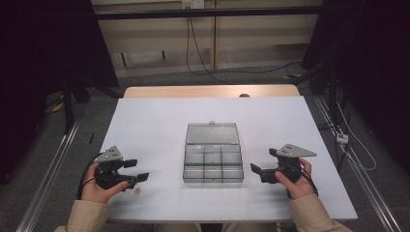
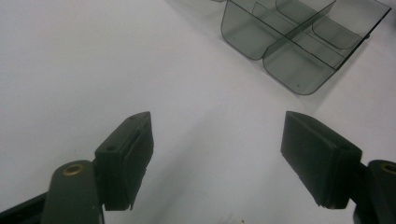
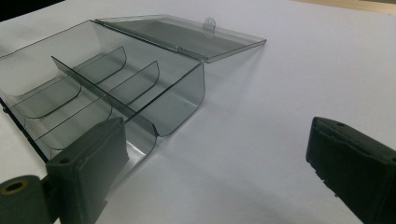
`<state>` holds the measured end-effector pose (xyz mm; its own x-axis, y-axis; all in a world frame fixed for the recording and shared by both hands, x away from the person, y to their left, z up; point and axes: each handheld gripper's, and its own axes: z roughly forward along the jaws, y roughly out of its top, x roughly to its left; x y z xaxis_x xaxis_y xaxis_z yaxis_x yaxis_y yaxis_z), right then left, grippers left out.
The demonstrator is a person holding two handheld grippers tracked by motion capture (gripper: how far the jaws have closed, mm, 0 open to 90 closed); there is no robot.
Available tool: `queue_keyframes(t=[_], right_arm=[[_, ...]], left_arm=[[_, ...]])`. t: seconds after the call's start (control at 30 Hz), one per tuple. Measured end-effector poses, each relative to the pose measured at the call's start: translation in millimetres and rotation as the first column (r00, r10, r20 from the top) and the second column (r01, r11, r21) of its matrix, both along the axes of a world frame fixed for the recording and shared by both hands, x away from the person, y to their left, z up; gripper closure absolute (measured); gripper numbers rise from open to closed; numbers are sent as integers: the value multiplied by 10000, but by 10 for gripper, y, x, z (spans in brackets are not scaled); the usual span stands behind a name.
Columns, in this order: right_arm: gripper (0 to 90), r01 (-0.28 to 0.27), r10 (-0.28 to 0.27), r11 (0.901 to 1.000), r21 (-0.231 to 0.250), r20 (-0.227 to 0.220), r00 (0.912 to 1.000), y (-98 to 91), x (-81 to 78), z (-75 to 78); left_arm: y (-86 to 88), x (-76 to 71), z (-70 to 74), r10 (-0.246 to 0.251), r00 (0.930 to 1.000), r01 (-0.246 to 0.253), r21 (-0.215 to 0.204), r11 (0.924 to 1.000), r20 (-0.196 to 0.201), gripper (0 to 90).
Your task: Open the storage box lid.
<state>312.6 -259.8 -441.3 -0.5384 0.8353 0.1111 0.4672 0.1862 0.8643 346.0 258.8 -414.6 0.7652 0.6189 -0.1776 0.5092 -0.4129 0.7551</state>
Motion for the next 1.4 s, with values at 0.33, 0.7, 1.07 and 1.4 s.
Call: queue_keyframes(t=[0.33,0.7,1.07,1.4], right_arm=[[50,-53,54,9999,-115,116,9999,-1,-14,17],[50,-31,31,10000,5,135,9999,-5,-18,22],[50,-22,22,10000,-5,189,9998,7,-19,36],[50,0,-1,10000,20,187,9998,-6,-14,35]], left_arm=[[-19,-39,8,-436,9990,437,68,9990,-74,331],[3,-105,-15,-890,9954,898,237,9957,-342,470],[39,-142,-72,-1256,9898,1290,485,9905,-673,569],[60,-163,-136,-1299,9875,1360,655,9885,-893,649]])
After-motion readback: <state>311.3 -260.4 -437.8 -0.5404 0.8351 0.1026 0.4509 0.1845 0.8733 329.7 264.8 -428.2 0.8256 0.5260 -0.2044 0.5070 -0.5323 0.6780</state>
